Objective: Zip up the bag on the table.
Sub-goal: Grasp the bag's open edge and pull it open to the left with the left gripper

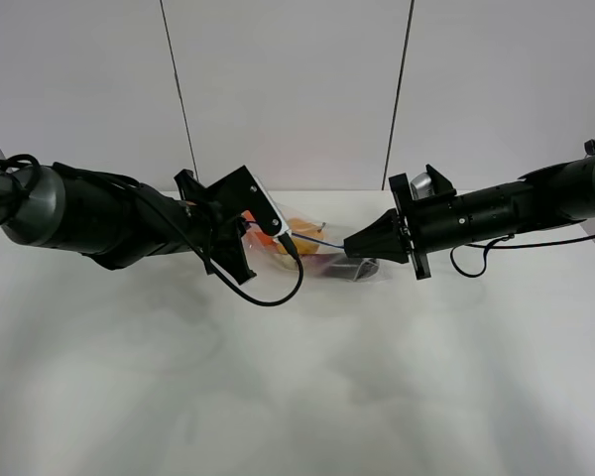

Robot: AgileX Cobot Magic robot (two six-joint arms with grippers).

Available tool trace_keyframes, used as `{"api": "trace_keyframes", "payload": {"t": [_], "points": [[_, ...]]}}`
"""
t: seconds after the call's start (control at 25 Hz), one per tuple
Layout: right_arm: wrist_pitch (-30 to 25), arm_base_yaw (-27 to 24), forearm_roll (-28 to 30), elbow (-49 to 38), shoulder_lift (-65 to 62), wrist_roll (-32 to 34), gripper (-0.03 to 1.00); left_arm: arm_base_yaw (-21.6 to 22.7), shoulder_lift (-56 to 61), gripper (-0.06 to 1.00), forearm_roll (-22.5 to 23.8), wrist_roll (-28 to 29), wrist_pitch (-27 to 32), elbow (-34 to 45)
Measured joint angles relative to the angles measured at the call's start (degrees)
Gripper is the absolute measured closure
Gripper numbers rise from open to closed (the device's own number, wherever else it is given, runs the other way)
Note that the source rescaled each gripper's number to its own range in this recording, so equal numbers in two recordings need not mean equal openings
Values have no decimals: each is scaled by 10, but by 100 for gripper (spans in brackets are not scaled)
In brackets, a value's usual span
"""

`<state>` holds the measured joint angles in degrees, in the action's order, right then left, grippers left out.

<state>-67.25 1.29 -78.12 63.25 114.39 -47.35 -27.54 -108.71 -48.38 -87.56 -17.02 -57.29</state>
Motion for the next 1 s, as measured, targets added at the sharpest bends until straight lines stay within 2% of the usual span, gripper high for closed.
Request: {"api": "trace_keyframes", "payload": {"t": [0.36,0.64,0.8,1.0], "points": [[0,0,11,1,0,8,97,47,0,94,61,-12,1,1],[2,5,10,3,0,12,97,88,0,94,85,-12,0,3],[1,5,21,3,0,13,97,116,0,94,92,-12,-25,3],[0,5,19,4,0,13,97,119,0,94,97,-12,-25,5]]}}
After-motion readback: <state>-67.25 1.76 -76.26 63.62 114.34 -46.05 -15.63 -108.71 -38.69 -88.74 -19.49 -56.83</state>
